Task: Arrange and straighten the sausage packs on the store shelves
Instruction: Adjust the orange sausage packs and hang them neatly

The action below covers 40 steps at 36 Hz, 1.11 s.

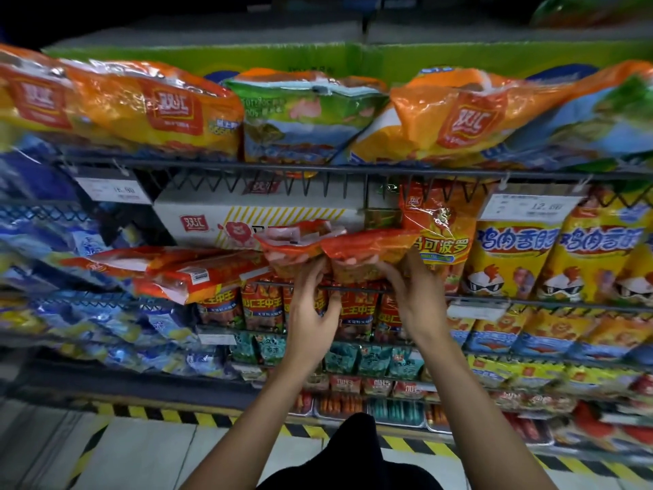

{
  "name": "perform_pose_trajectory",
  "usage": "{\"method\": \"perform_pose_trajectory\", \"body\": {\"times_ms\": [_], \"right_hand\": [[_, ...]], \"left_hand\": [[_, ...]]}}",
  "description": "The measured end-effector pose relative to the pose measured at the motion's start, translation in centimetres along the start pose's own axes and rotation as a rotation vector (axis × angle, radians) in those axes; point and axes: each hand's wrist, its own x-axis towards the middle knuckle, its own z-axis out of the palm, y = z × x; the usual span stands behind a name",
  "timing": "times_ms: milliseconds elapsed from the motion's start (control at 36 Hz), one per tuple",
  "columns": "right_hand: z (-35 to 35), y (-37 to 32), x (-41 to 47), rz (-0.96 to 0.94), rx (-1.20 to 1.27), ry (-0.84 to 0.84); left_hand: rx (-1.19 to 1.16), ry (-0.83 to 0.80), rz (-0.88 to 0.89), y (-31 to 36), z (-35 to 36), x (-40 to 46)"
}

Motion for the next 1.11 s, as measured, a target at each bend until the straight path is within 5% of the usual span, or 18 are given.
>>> {"method": "perform_pose_trajectory", "body": {"times_ms": [778, 972, 1111], "right_hand": [[0.8, -0.4, -0.1, 0.033, 0.061, 0.043], [1.1, -1.5, -2.8, 0.116, 0.158, 0.182], [0.5, -2.2, -4.8, 0.219, 0.341, 0.314]], "left_hand": [[-0.078, -0.041, 0.103, -1.4, 0.7, 1.1], [-0.117, -0.055, 0.030, -1.5, -0.4, -1.2], [-0.119, -0.109, -0.189, -2.0, -0.7, -2.9]]}}
